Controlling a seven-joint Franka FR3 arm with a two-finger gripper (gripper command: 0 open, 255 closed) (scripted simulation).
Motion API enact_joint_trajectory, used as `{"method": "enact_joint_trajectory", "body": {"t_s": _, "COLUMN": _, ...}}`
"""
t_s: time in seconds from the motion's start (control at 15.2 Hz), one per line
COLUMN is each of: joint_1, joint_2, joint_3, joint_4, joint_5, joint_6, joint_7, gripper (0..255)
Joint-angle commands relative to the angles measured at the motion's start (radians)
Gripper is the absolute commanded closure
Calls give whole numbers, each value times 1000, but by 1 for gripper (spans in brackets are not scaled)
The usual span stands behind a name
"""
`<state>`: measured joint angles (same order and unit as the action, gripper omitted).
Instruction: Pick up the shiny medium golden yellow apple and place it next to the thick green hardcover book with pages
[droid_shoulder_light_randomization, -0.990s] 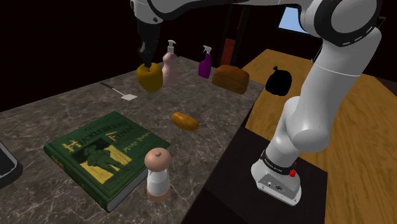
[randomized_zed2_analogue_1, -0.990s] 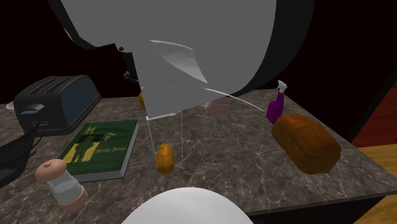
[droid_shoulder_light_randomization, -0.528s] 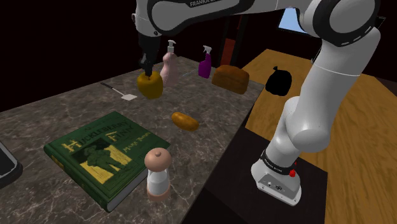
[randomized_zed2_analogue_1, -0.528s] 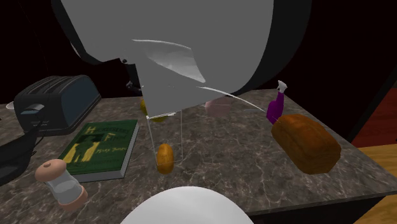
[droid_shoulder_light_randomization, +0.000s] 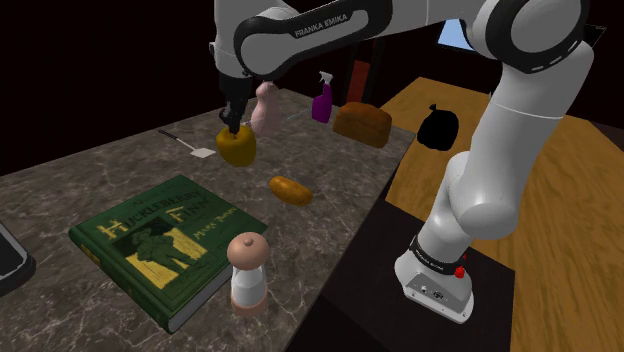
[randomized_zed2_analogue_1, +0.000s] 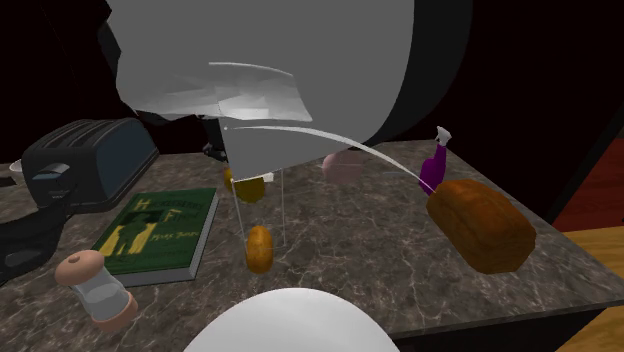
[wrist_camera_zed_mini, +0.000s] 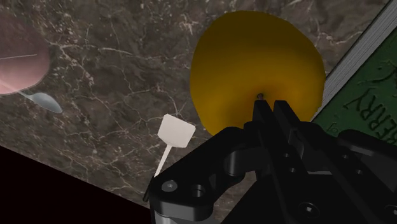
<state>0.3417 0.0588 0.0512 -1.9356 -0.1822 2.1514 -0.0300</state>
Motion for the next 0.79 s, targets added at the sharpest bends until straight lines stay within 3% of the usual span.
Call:
{"method": "enact_joint_trajectory", "body": {"t_s": 0.0, "joint_1": 0, "joint_2": 7, "joint_3": 0, "joint_4": -21, "joint_5": -4, "joint_6": 28, "joint_7": 7, "gripper": 255}}
{"method": "enact_joint_trajectory", "body": {"t_s": 0.73, "joint_1": 0, "joint_2": 52, "joint_3": -3, "joint_4": -93, "joint_5": -24, "joint_6": 144, "joint_7": 32, "gripper": 255}}
